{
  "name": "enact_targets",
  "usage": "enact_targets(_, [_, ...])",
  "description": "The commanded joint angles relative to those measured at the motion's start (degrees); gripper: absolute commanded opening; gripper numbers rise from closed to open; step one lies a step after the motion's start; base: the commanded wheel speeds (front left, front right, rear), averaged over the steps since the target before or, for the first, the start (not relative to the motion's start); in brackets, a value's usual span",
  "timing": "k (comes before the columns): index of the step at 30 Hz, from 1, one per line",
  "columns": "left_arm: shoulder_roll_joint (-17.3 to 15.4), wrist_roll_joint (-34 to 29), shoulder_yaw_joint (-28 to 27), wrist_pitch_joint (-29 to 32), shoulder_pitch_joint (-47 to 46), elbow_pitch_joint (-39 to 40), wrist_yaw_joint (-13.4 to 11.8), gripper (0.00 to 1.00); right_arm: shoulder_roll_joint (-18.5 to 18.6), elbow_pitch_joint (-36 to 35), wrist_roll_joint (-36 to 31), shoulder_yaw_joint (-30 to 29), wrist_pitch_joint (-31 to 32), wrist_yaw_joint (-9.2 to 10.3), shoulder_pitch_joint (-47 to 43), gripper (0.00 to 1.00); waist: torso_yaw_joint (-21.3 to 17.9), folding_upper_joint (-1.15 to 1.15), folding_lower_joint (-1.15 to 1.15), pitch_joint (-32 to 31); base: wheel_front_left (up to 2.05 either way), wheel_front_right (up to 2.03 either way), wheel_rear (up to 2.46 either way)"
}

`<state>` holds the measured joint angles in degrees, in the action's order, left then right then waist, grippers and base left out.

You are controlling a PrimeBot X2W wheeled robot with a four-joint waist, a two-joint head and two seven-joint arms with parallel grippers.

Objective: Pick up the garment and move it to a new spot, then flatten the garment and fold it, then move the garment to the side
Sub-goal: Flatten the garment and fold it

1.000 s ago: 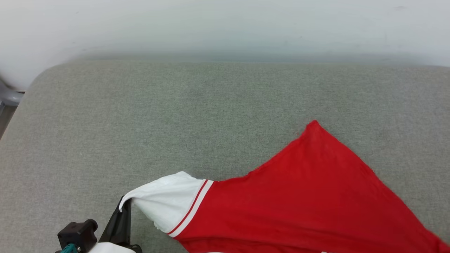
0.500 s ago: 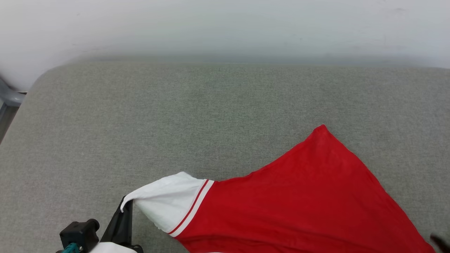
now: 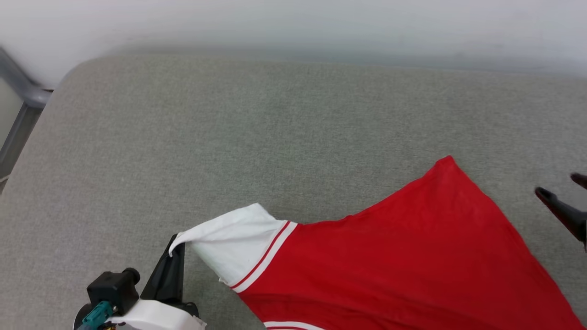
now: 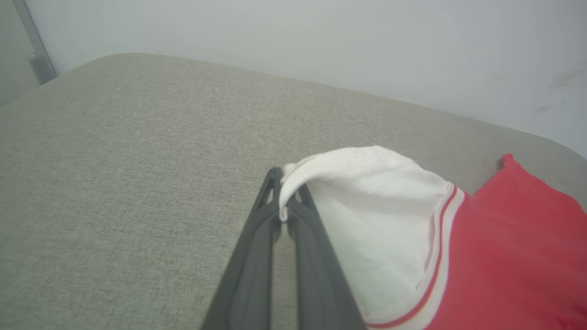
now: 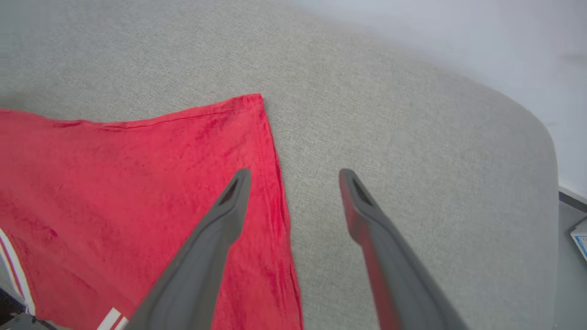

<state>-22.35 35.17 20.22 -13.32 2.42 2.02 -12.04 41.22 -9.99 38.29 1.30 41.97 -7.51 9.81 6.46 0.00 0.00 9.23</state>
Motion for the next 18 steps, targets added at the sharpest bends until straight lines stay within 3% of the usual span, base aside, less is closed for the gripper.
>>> enact_targets(1, [0.26,-0.23,0.12,-0.25,-0.9,0.13,0.24,0.0,0.36,0.36,-0.68,1.56,1.15,0.05,2.57,1.0,0.96,0.0,0.0,1.16,0.0,0.0,0.0])
enact_targets(11, [1.84,-1.4,1.98,-0.59,-5.59,-0.31,1.43,0.0,-1.18,14.67,-2.74,17.74,9.32,0.05,22.84,1.0,4.29,0.0,0.0,6.27,0.0,0.0,0.0])
enact_targets(18, [2.87,-1.94,2.62,-0.91,-8.29,-0.76,2.29,0.0,-3.72,25.26,-4.36,25.57,8.17,0.05,31.15,1.0,6.29,0.0,0.0,10.05,0.0,0.0,0.0])
